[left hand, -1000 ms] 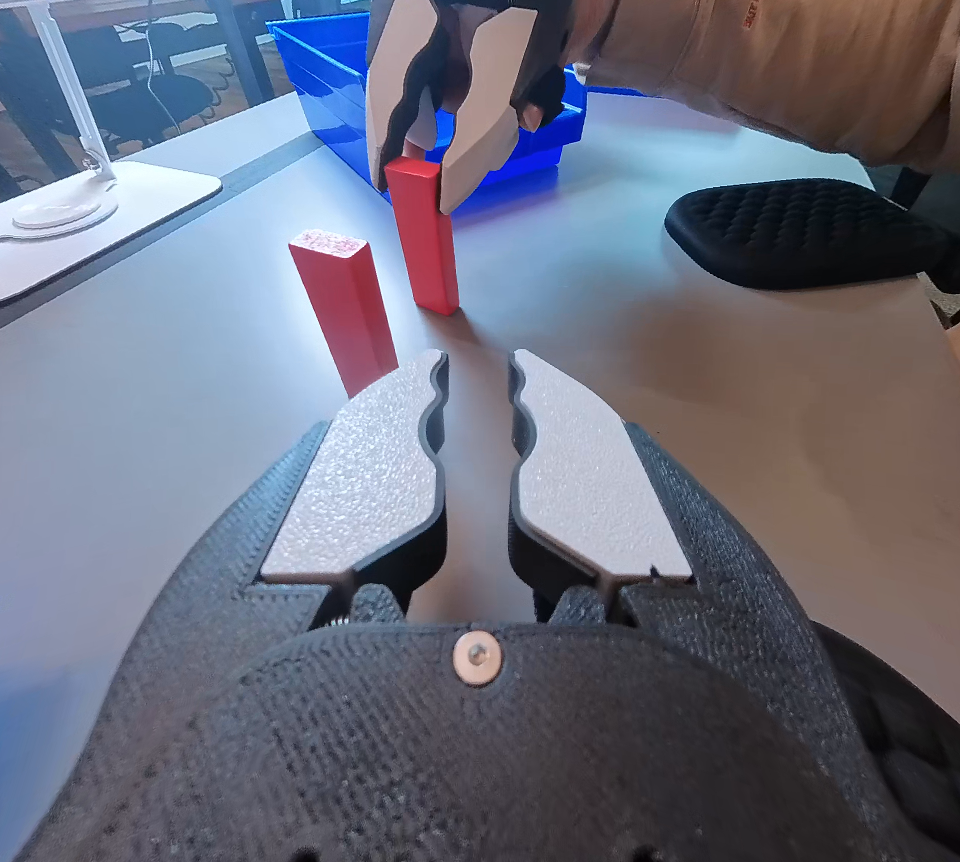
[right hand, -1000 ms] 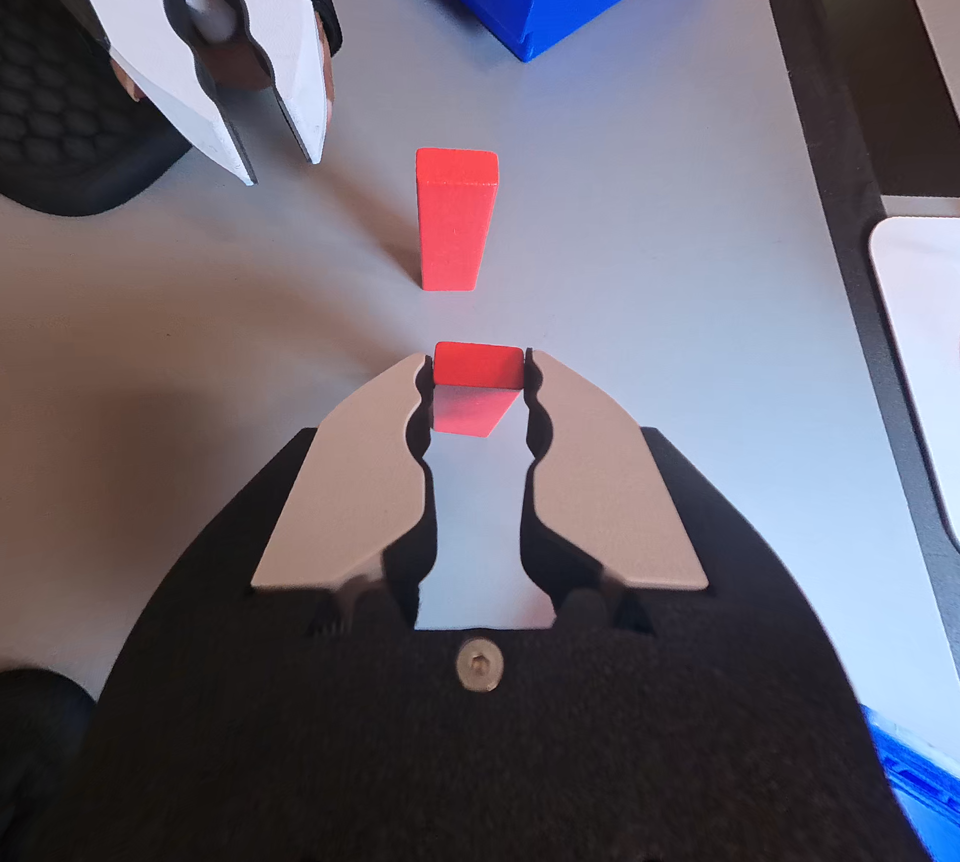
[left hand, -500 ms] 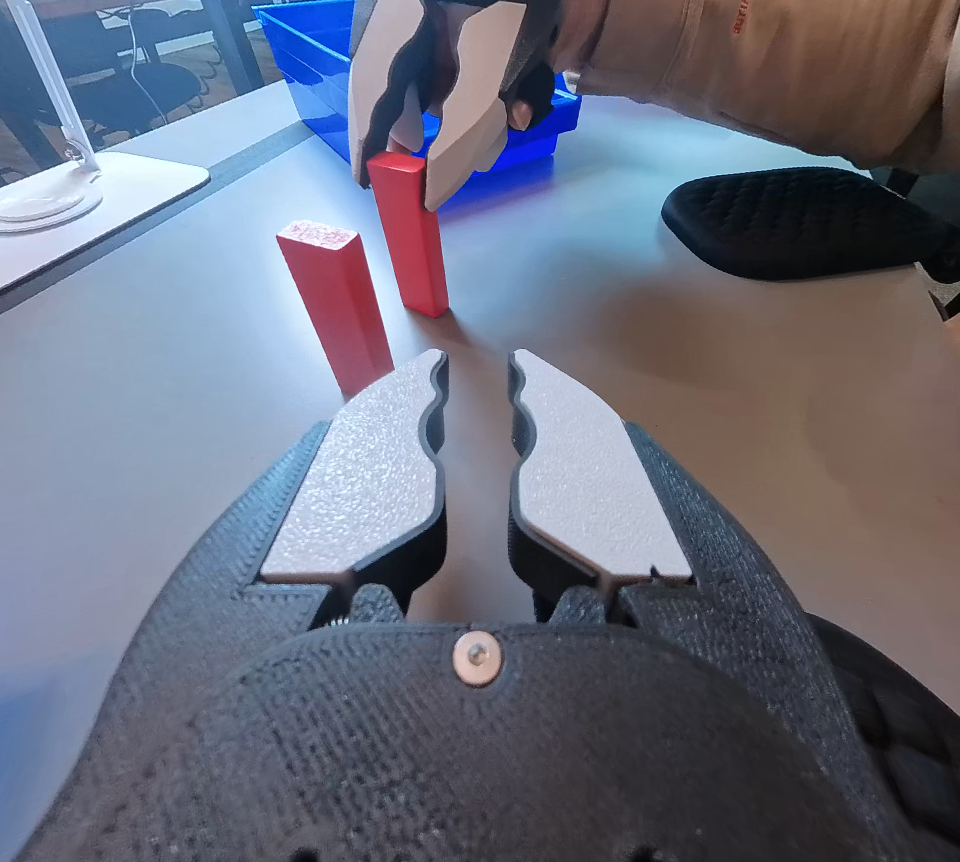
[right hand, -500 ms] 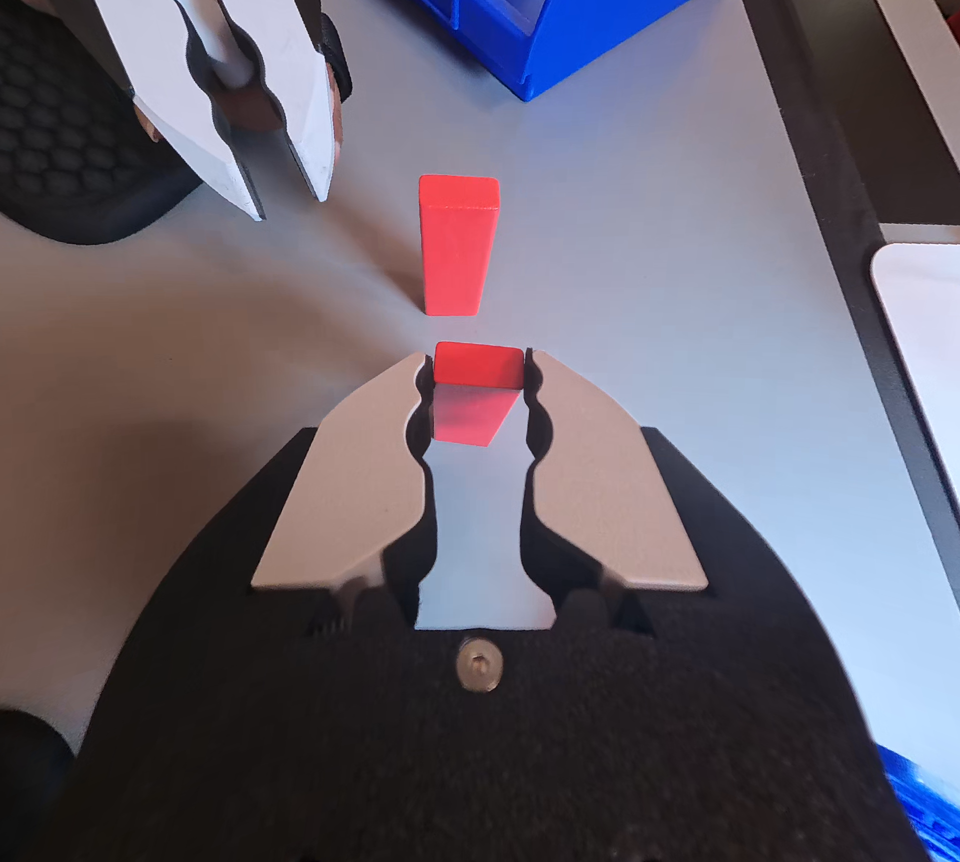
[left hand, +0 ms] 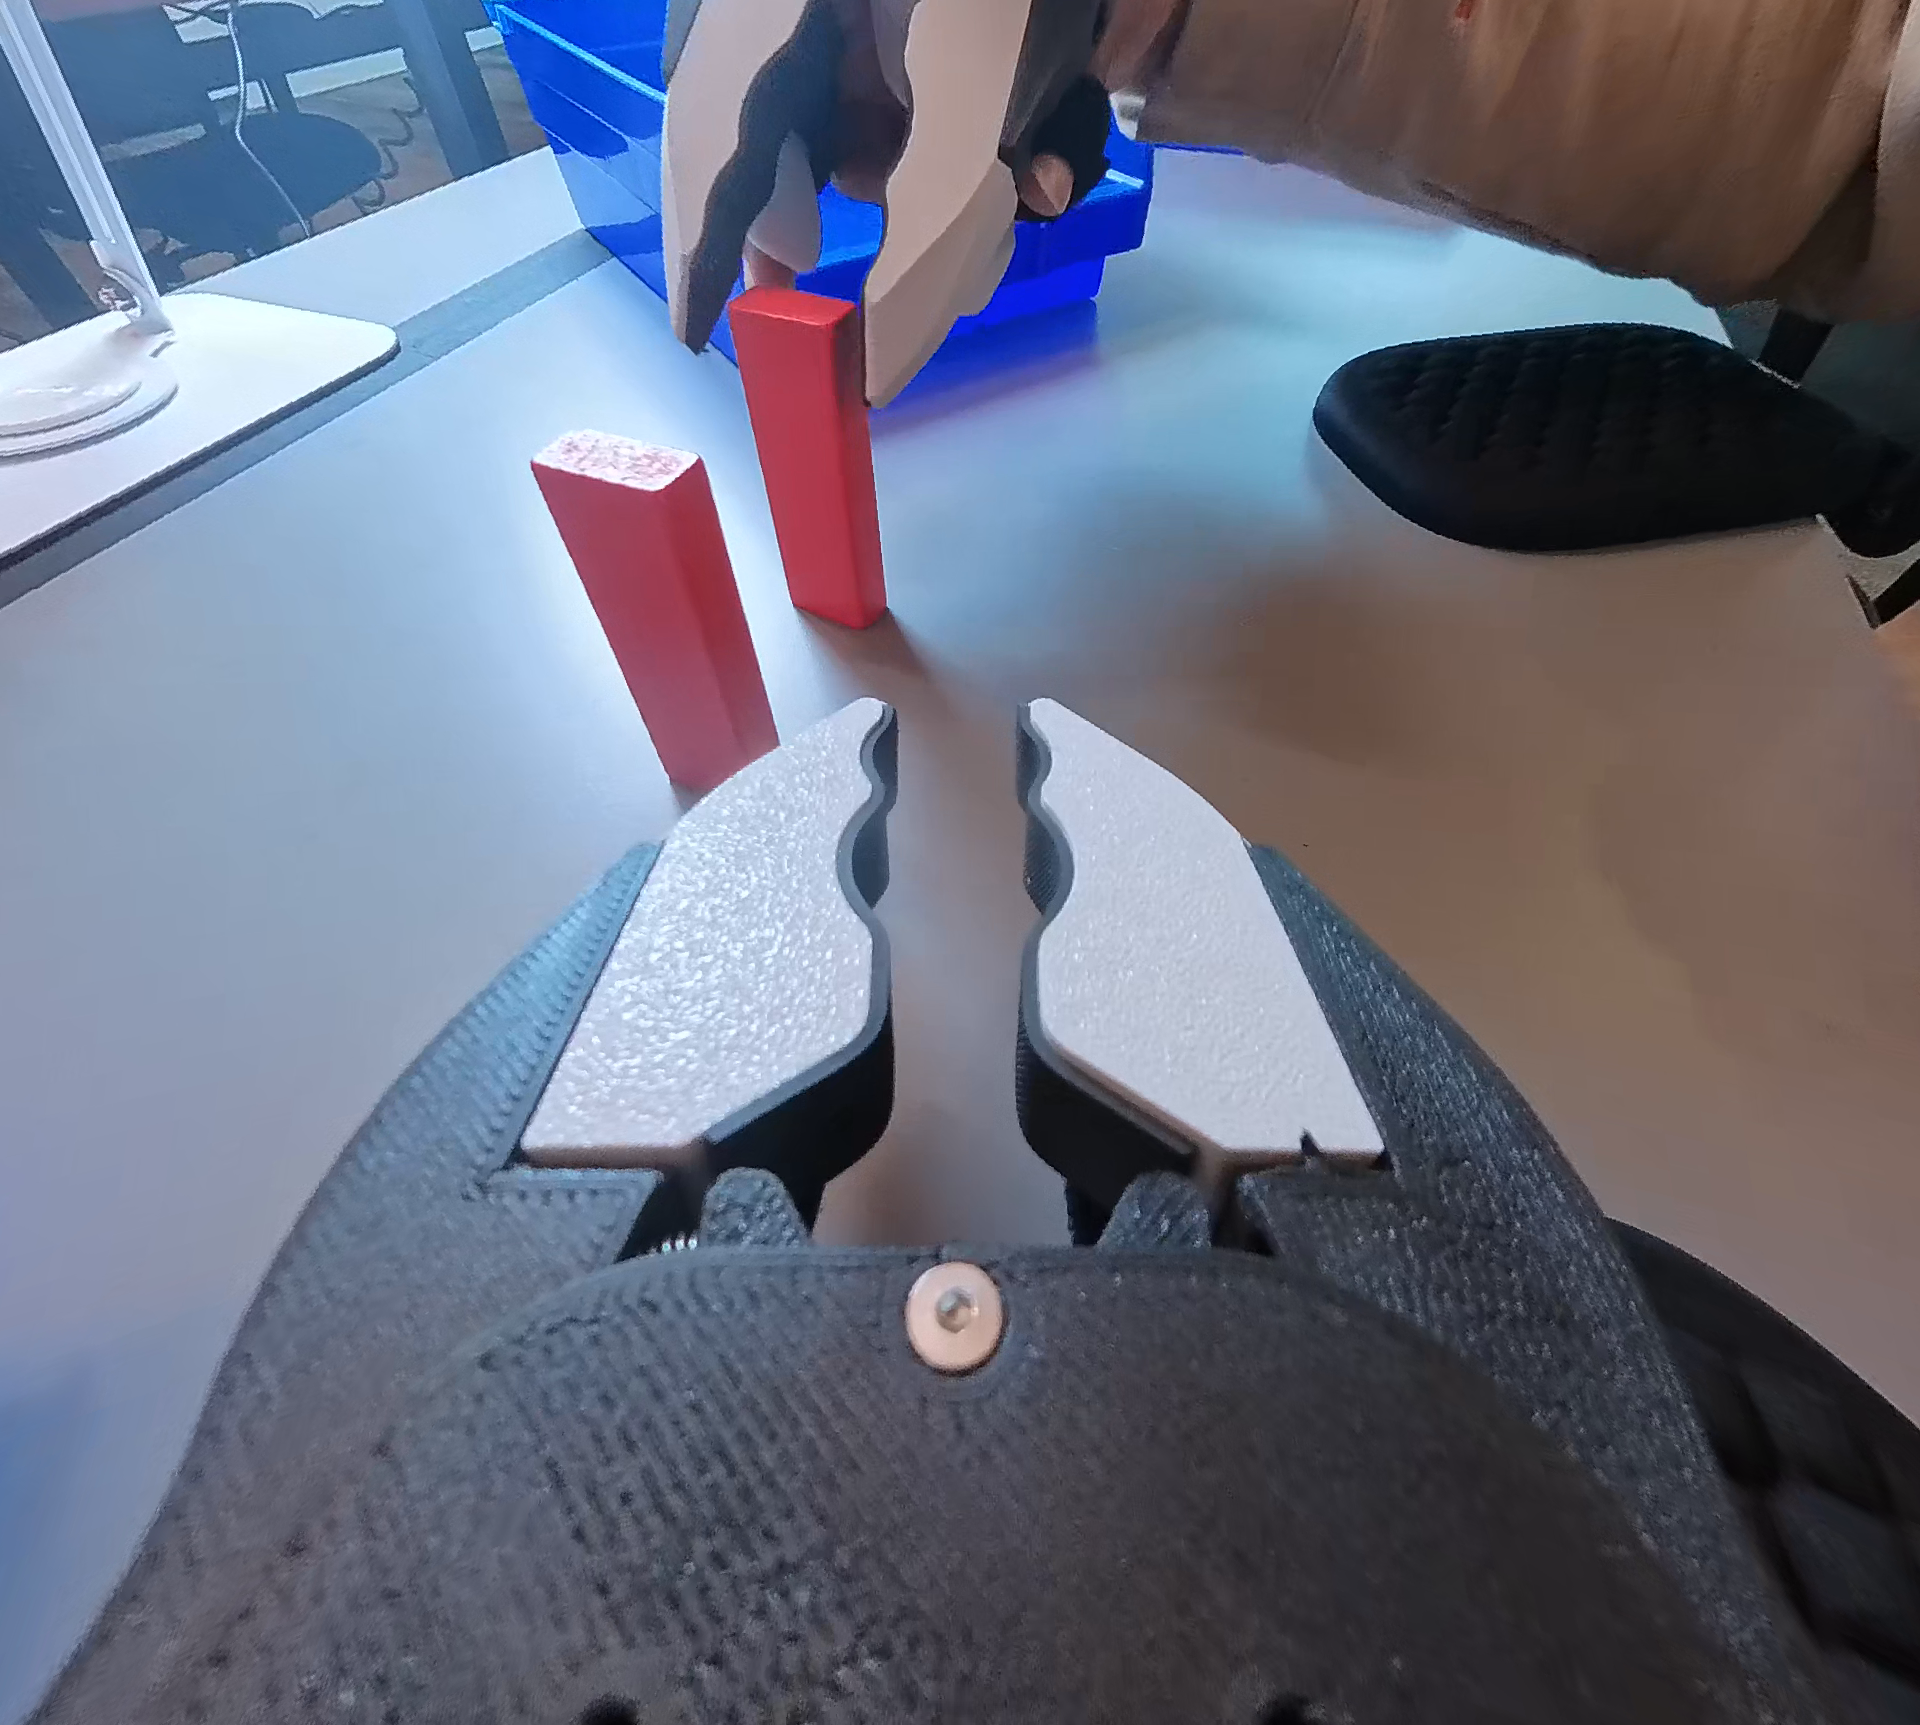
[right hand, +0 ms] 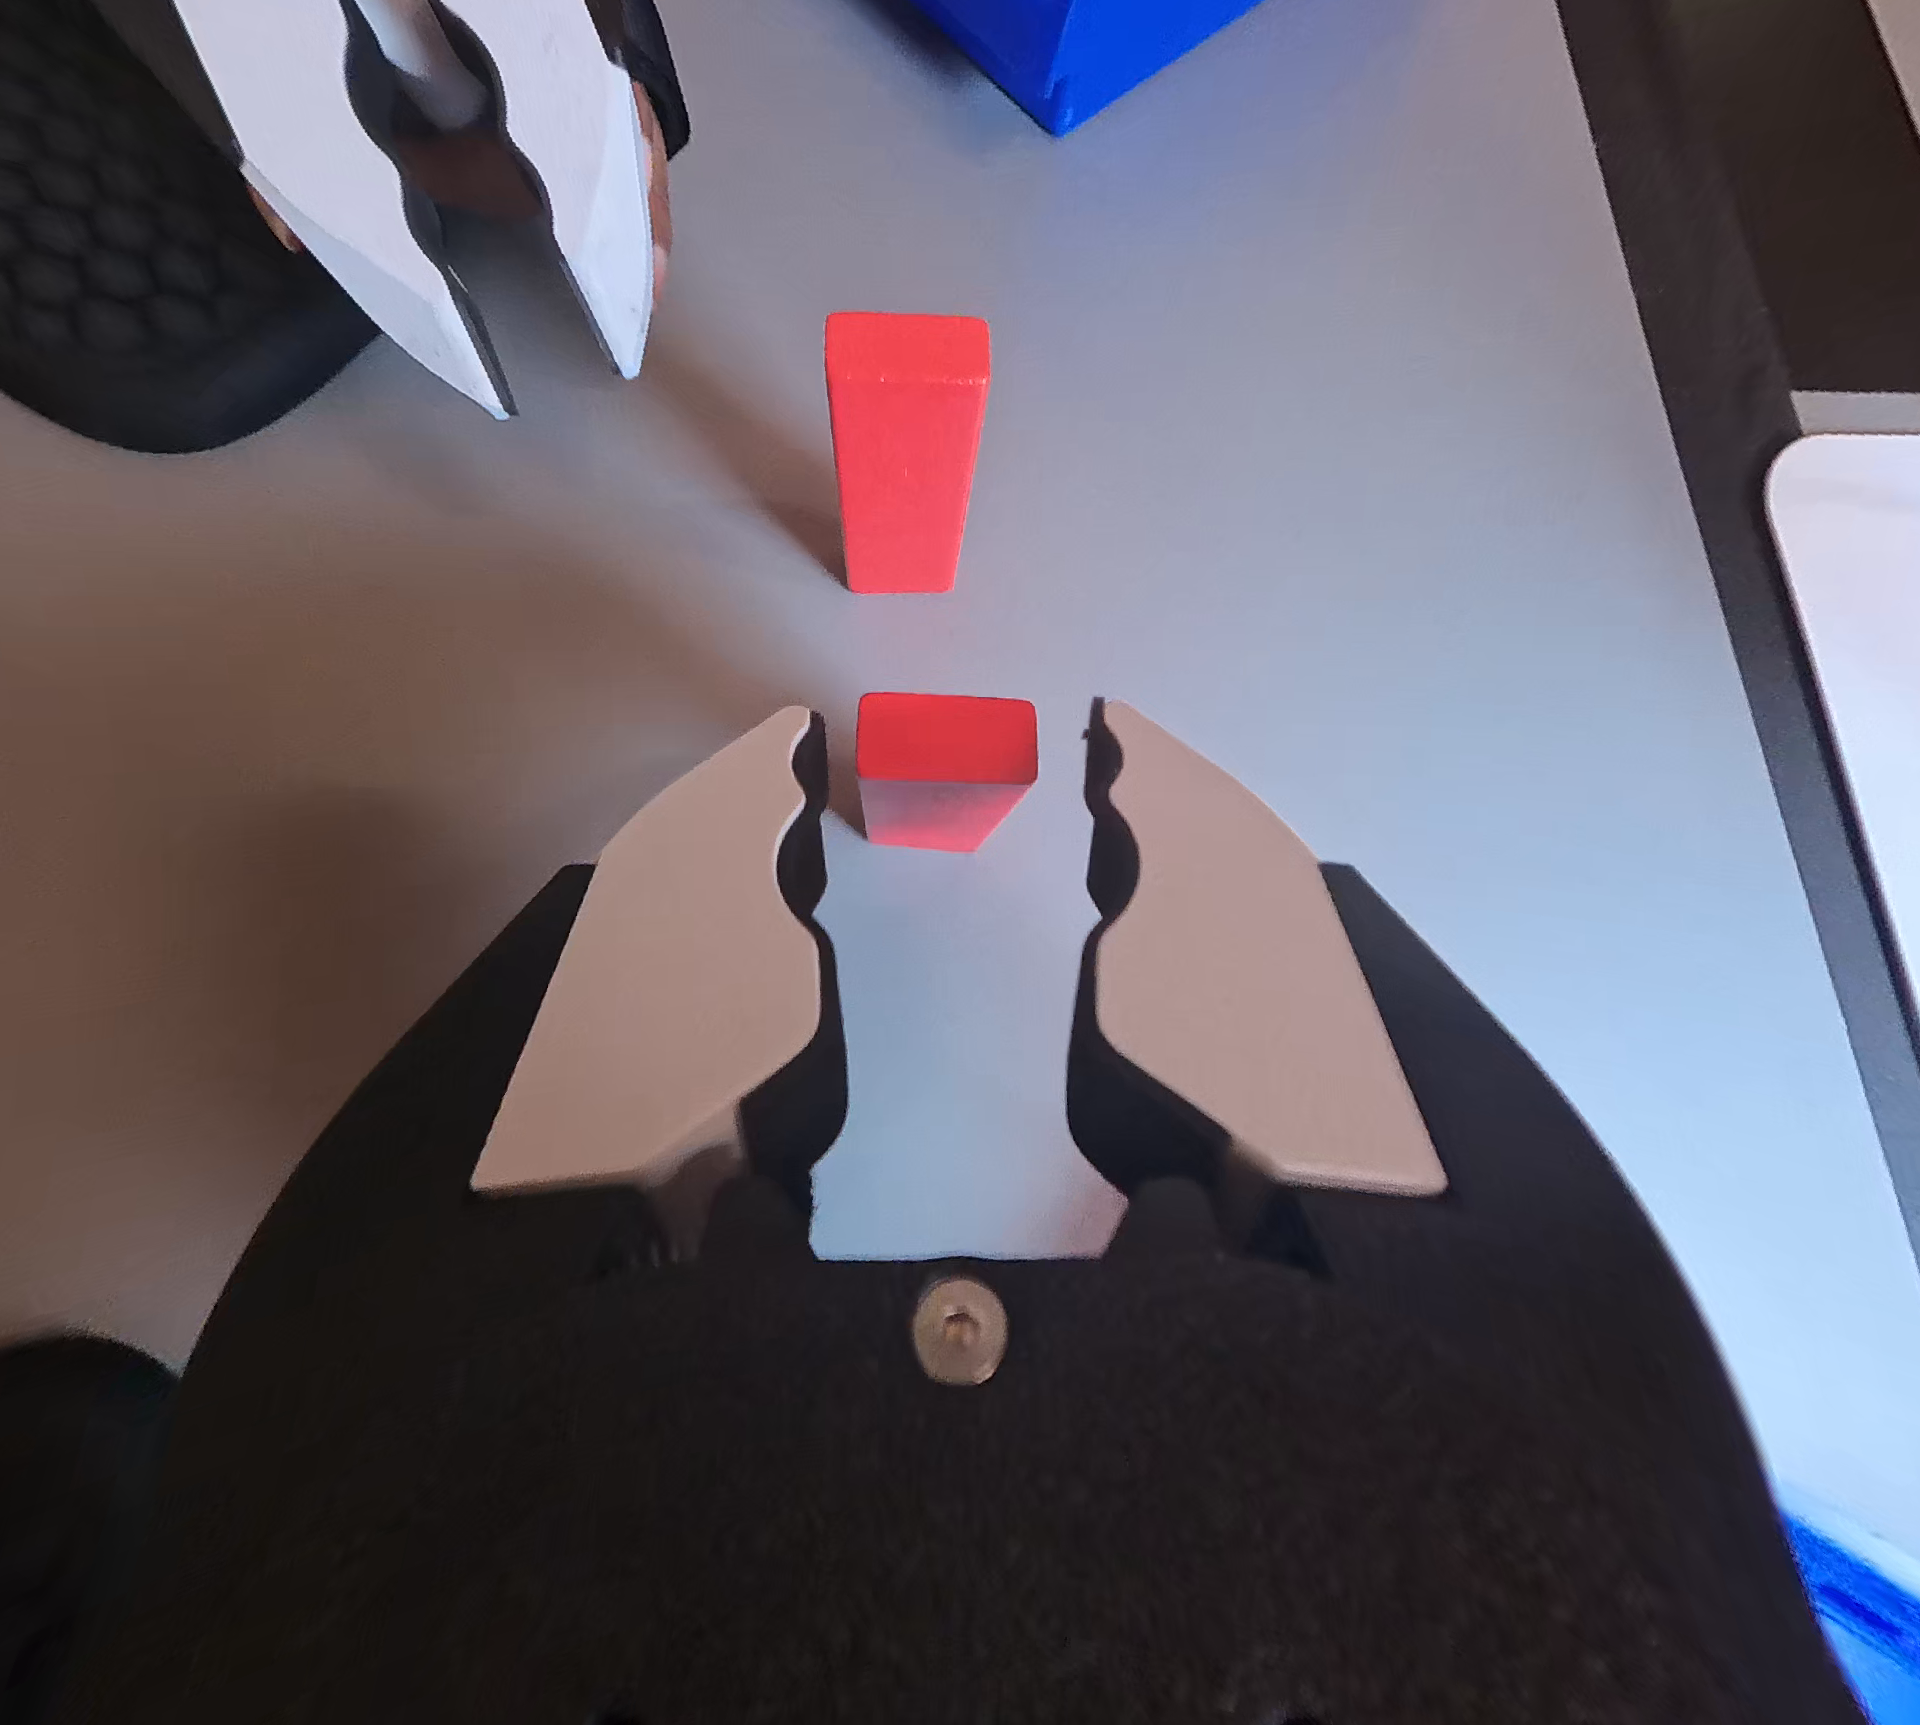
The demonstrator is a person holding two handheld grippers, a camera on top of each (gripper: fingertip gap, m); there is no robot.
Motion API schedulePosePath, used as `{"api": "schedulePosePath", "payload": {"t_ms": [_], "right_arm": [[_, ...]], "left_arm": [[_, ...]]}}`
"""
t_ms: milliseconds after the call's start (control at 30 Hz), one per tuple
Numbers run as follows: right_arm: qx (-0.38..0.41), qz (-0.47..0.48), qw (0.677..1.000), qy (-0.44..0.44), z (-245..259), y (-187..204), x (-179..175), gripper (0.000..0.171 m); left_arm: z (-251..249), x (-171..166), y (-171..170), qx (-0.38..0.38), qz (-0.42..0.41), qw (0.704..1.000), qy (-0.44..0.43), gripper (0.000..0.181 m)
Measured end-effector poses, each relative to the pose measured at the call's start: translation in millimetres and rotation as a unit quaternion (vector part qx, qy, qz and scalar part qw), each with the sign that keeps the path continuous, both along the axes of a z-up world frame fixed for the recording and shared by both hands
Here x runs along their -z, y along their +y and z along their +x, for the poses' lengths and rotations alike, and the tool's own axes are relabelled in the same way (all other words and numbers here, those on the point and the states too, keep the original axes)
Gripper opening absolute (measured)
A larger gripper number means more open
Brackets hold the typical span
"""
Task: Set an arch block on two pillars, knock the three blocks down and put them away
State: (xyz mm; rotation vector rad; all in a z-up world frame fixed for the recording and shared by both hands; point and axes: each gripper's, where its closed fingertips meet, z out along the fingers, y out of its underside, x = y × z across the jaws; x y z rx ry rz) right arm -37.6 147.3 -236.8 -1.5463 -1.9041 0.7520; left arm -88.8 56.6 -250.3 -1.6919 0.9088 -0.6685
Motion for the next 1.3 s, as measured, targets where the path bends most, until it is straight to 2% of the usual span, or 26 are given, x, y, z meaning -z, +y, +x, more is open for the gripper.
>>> {"api": "schedulePosePath", "payload": {"t_ms": [267, 533, 633, 1300], "right_arm": [[0.036, 0.018, 0.992, -0.118, 14.5, 4.2, -2.3, 0.048], [0.04, 0.023, 0.987, -0.157, 5.6, 0.0, -1.4, 0.045], [0.033, 0.021, 0.984, -0.171, 5.1, -1.1, 3.6, 0.033], [0.004, 0.016, 0.99, -0.138, -3.2, -5.0, 3.6, 0.033]], "left_arm": [[0.8, 1.2, -0.8, 0.003, -0.001, 1.0, 0.003, 0.022], [2.1, 1.4, -2.1, 0.006, 0.001, 1.0, 0.007, 0.021], [2.2, 1.2, -2.5, 0.006, 0.004, 1.0, 0.009, 0.021], [2.8, 2.9, -3.0, 0.01, 0.002, 1.0, 0.012, 0.021]]}}
